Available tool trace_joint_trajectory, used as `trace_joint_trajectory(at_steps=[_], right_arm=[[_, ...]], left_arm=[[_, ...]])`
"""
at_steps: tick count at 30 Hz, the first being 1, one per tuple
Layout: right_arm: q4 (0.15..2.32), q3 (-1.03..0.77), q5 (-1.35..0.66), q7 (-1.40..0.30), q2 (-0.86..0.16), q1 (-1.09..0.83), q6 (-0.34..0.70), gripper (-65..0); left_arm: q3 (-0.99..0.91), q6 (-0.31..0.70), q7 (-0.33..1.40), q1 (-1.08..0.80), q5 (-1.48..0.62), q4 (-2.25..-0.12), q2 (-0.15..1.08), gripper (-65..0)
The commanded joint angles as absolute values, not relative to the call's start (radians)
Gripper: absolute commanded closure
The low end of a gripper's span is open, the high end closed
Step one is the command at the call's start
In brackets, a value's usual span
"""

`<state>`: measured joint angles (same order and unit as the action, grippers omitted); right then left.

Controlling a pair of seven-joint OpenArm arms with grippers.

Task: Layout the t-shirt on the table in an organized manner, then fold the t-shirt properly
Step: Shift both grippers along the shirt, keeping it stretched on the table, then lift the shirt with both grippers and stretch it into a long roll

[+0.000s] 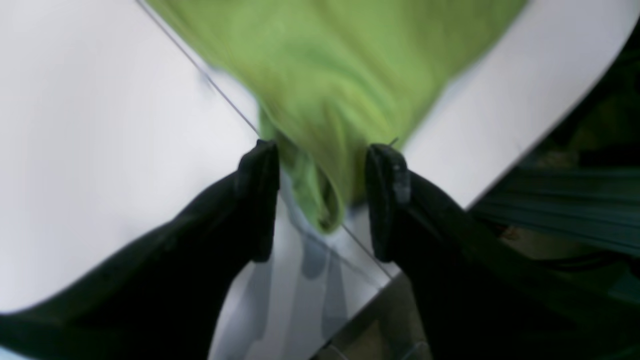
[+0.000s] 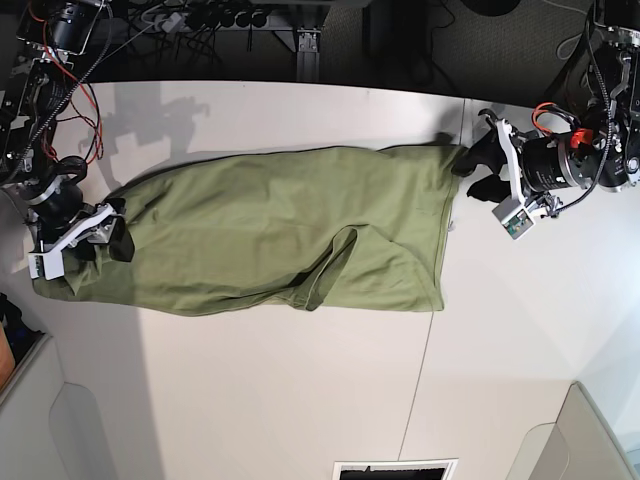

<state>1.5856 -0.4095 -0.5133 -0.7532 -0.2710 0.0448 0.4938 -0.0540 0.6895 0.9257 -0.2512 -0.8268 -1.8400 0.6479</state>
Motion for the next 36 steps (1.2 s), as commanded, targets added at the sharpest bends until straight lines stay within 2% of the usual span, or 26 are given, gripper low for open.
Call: trace_joint_trajectory(at_steps=[1, 7, 14, 15, 16, 18, 19, 22, 23, 24, 25, 27, 28, 32, 36], right_arm=[[1.603, -0.413, -0.532, -0.734, -0.285, 0.062, 0.498, -41.1], [1.603, -0.428, -0.531, -0.738, -0.287, 0.025, 0.499, -41.1], [1.602, -0.428, -0.516, -0.738, -0.277, -0.034, 0.498, -41.1], [1.601, -0.428, -0.501, -0.737, -0.277, -0.048, 0.498, -41.1], [1.597, -0.428, -0.492, -0.731, -0.277, -0.062, 0.498, -41.1], [1.580, -0.428, -0.493, -0.703, -0.276, -0.079, 0.498, -41.1], [1.565, -0.428, -0.493, -0.692, -0.276, -0.081, 0.497, -41.1], [1.509, -0.427, -0.494, -0.658, -0.276, -0.072, 0.497, -40.9], [1.491, -0.426, -0.494, -0.650, -0.276, -0.069, 0.497, -39.5], [1.475, -0.426, -0.494, -0.652, -0.277, -0.066, 0.498, -34.5], [1.466, -0.426, -0.494, -0.657, -0.276, -0.064, 0.498, -26.4], [1.467, -0.426, -0.495, -0.669, -0.277, -0.064, 0.499, -4.7], [1.475, -0.426, -0.497, -0.687, -0.278, -0.064, 0.499, 0.0], [1.561, -0.440, -0.571, -0.775, -0.277, -0.083, 0.548, 0.0], [1.734, -0.496, -0.665, -0.778, -0.277, -0.147, 0.554, 0.0]], left_arm=[[-0.064, 0.698, 0.898, -0.243, -0.844, -1.855, 0.662, -30.3], [-0.064, 0.698, 0.796, -0.313, -0.694, -1.850, 0.653, -30.3], [-0.064, 0.698, 0.775, -0.319, -0.694, -1.850, 0.589, -30.0], [-0.064, 0.698, 0.775, -0.319, -0.694, -1.849, 0.567, -27.7], [-0.064, 0.698, 0.775, -0.319, -0.691, -1.846, 0.547, -21.6], [-0.064, 0.698, 0.773, -0.319, -0.678, -1.835, 0.512, -3.4], [-0.064, 0.698, 0.773, -0.319, -0.672, -1.829, 0.499, 0.0], [-0.064, 0.698, 0.774, -0.319, -0.674, -1.813, 0.482, 0.0], [-0.064, 0.698, 0.775, -0.319, -0.677, -1.811, 0.482, 0.0], [-0.064, 0.698, 0.775, -0.319, -0.681, -1.812, 0.483, 0.0], [-0.064, 0.698, 0.775, -0.318, -0.694, -1.812, 0.485, 0.0], [-0.067, 0.698, 0.787, -0.319, -0.759, -1.820, 0.499, 0.0], [-0.068, 0.698, 0.807, -0.319, -0.805, -1.832, 0.511, 0.0], [-0.089, 0.698, 0.913, -0.340, -0.954, -1.951, 0.562, 0.0], [-0.171, 0.698, 0.923, -0.406, -0.992, -2.162, 0.601, 0.0]])
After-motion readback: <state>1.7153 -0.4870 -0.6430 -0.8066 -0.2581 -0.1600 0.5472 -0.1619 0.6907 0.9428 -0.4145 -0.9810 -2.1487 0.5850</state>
